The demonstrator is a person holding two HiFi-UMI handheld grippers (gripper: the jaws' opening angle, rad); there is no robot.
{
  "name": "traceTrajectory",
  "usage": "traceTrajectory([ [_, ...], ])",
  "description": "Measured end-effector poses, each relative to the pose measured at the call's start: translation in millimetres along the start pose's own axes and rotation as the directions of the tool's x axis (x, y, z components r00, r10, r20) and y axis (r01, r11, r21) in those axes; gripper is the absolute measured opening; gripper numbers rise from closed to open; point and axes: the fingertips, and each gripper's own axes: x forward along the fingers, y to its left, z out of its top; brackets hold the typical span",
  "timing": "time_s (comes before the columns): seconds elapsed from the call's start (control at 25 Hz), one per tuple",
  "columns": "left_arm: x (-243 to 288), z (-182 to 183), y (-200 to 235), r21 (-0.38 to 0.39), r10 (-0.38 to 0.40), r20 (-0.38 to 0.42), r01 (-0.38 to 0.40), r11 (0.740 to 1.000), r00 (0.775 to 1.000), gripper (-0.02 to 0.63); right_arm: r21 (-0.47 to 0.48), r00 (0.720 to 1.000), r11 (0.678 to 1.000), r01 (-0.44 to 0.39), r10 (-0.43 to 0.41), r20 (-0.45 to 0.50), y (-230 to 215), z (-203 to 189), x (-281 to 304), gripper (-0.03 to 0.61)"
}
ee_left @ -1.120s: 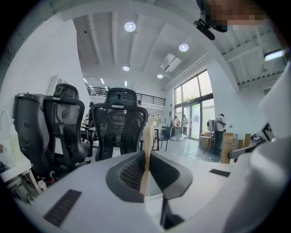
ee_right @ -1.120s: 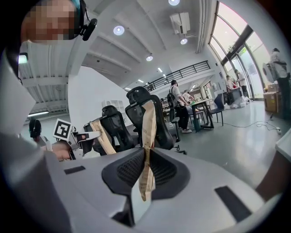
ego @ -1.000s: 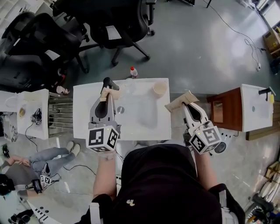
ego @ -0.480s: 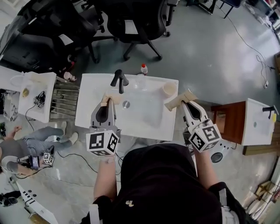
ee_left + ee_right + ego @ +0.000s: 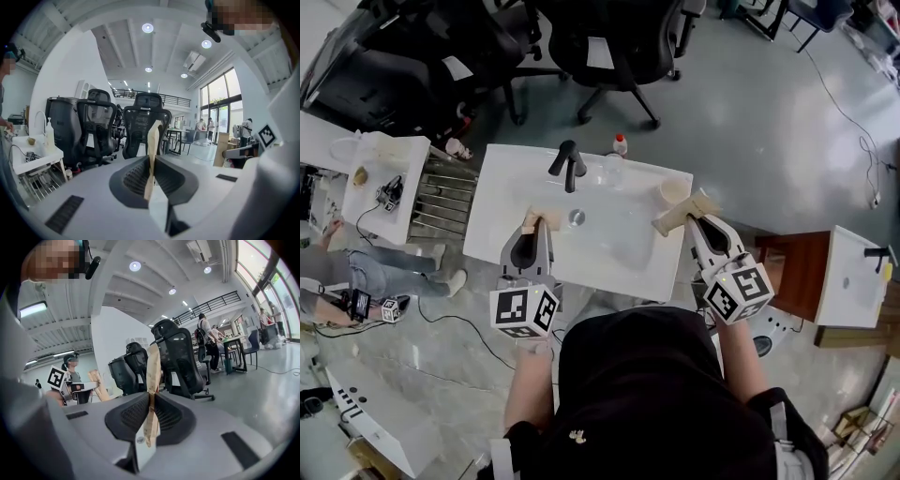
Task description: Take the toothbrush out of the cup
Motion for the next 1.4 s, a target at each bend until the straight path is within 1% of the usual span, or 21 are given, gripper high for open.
traceTrajectory([
  [0.2, -6, -9, 1, -0.013, 0.008, -0.010, -0.008, 1.000, 1.000, 0.041, -0.007, 1.000, 1.000, -0.010, 0.010, -0.008, 3, -4, 2, 0.053],
  [0.4, -7, -13, -5, -0.003, -0.011, -0.019, 0.011, 1.000, 1.000, 0.041, -0.010, 1.000, 1.000, -0.012, 0.012, -0.014, 5, -7, 1, 0.052],
  [0.64, -6, -15, -11, -0.015, -0.028, -0.023, 0.028, 1.000, 0.999, 0.041, -0.021, 1.000, 1.000, -0.014, 0.014, -0.018, 7, -7, 1, 0.052],
  [0.88, -6, -16, -13, -0.020, -0.041, -0.027, 0.040, 0.999, 0.999, 0.041, -0.065, 0.999, 0.998, -0.010, 0.008, -0.038, 10, -9, 0, 0.052],
  [1.4, -4, -15, -17, -0.019, -0.060, -0.030, 0.060, 0.998, 0.998, 0.041, -0.056, 0.999, 0.998, -0.020, 0.018, -0.037, 11, -9, 1, 0.052],
])
